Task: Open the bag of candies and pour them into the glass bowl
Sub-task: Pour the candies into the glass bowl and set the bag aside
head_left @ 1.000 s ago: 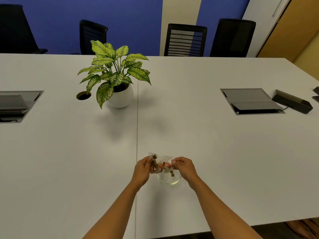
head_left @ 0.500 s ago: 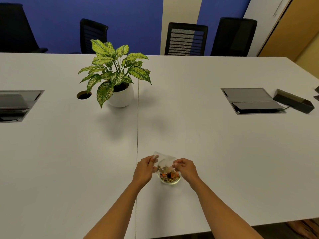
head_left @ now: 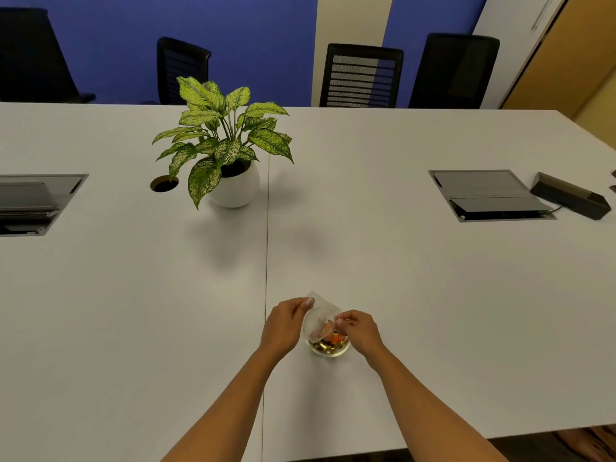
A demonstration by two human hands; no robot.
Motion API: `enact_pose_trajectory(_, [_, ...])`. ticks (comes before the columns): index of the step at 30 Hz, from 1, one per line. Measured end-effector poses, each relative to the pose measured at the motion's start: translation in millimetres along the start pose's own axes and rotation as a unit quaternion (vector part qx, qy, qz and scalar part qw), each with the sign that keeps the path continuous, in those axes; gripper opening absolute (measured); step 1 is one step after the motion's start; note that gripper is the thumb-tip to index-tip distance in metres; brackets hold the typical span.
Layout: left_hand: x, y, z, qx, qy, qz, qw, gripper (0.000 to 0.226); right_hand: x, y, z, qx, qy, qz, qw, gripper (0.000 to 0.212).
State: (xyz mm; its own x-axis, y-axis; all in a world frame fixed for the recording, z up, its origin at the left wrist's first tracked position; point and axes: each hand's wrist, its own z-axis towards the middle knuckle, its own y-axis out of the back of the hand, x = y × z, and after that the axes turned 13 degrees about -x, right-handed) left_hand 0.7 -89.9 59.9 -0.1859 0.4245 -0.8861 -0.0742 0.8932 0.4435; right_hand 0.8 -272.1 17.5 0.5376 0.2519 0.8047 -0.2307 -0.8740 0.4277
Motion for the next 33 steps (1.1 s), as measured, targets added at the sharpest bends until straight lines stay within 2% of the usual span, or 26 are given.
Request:
enact_pose_trajectory(8, [-6, 2, 1, -0.017, -0.012, 0.006, 1.000, 0.032, 6, -2, 1, -0.005, 0.014, -0.003, 1.000, 0.013])
enact_pose_trajectory(12, [-2, 5, 1, -0.070, -0.013, 0.007, 0.997, 0.025, 6, -1, 1, 0.009, 0.014, -0.003, 1.000, 0.013])
enact_pose_trajectory(15, [3, 8, -1, -0.104, 0.015, -0.036, 0.994, 0.018, 12, 2, 2, 0.010, 0.003, 0.032, 0.999, 0.008])
enact_pose_trajectory(17, [10, 12, -1, -0.133, 0.048, -0.086, 0.986, 0.017, 18, 2, -2, 0.048, -0.030, 0.074, 0.996, 0.022])
enact_pose_trajectory(20, [21, 18, -1, -0.156, 0.100, -0.161, 0.969, 0.018, 22, -3, -12, 0.151, -0.054, 0.073, 0.984, 0.041])
enact_pose_trajectory(23, [35, 25, -6, -0.175, 0.126, -0.212, 0.953, 0.015, 23, -11, -22, 0.239, -0.058, 0.098, 0.964, 0.029])
enact_pose_trajectory(25, [46, 29, -11, -0.178, 0.139, -0.223, 0.948, 0.015, 26, -18, -26, 0.217, -0.046, 0.113, 0.968, 0.022])
enact_pose_trajectory(28, [67, 37, -21, -0.167, 0.151, -0.208, 0.952, 0.010, 28, -33, -27, 0.120, -0.027, 0.124, 0.985, 0.009])
enact_pose_trajectory(31, [88, 47, -31, -0.157, 0.146, -0.145, 0.966, 0.008, 28, -48, -26, 0.077, 0.041, 0.068, 0.994, 0.008])
enact_pose_trajectory(33, [101, 53, -36, -0.162, 0.175, -0.141, 0.961, 0.007, 27, -55, -26, 0.073, 0.103, 0.004, 0.992, 0.015])
